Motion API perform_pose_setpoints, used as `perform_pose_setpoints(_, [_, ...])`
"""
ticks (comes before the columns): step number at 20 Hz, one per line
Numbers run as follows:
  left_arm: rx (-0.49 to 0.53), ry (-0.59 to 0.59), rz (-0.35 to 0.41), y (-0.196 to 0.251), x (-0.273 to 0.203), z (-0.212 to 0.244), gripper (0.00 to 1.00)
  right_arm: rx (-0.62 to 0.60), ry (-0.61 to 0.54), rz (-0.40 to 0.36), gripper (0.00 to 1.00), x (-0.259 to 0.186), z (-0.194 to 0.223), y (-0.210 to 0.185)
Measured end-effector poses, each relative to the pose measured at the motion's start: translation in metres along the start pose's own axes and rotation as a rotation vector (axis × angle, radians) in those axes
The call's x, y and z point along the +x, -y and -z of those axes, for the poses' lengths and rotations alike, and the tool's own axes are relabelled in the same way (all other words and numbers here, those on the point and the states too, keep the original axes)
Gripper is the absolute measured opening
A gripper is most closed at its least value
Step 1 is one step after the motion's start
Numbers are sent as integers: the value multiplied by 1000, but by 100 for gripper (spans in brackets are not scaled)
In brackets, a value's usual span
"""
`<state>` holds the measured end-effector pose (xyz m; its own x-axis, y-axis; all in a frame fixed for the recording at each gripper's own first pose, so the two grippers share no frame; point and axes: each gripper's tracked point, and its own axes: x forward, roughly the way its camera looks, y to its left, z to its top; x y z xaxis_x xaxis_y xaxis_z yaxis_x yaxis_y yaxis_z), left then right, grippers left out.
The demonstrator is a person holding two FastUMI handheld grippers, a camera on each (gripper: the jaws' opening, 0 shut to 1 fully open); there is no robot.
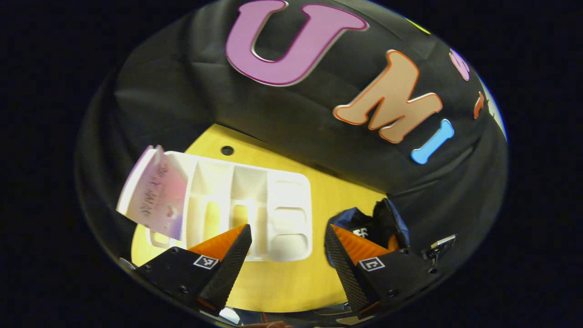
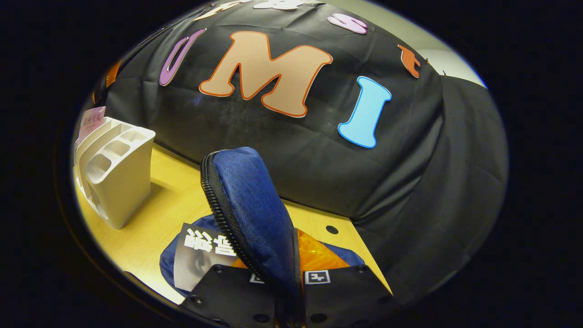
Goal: Open the schoolbag, grab two books from the bookshelf and put them into the schoolbag.
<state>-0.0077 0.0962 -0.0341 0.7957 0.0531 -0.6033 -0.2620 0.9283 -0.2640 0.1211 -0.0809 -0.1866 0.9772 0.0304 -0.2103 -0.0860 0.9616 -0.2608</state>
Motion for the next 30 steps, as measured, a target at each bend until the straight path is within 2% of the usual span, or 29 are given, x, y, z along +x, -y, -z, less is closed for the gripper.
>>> perform_pose_setpoints(6, [15,-10,-183,-94,-31,-21,95,8,-12,11,7,1,1,-3])
perform_pose_setpoints(7, [28,-19,-208,-111,-29,-23,92,7,-14,12,7,0,2,-4])
perform_pose_setpoints(9, [51,-43,-266,-144,-28,-28,95,4,-18,13,7,0,1,-5])
perform_pose_setpoints(10, [65,-59,-285,-156,-24,-30,99,-1,-20,13,7,-1,2,-5])
perform_pose_setpoints(11, [73,-70,-299,-167,-21,-33,92,-6,-22,12,7,-1,3,-6])
perform_pose_setpoints(12, [77,-85,-311,-176,-16,-35,95,-9,-25,13,7,-3,3,-6])
perform_pose_setpoints(15, [62,-142,-343,-188,16,-20,95,-5,-32,17,7,-4,4,-6])
perform_pose_setpoints(18, [22,-200,-351,-207,36,-14,95,-4,-37,23,7,-5,4,-6])
perform_pose_setpoints(21, [0,-252,-316,-210,47,-9,94,-11,-42,26,7,-6,4,-8])
perform_pose_setpoints(22, [-1,-270,-310,-208,49,-7,88,-14,-43,26,7,-6,5,-8])
perform_pose_setpoints(23, [4,-277,-305,-206,52,-5,89,-17,-43,26,7,-6,5,-9])
perform_pose_setpoints(27, [66,-312,-305,-204,56,-8,78,-19,-46,27,7,-5,5,-10])
perform_pose_setpoints(28, [82,-322,-308,-202,56,-6,73,-19,-47,27,7,-5,5,-10])
perform_pose_setpoints(30, [99,-343,-300,-198,59,-7,70,-21,-47,26,7,-4,6,-10])
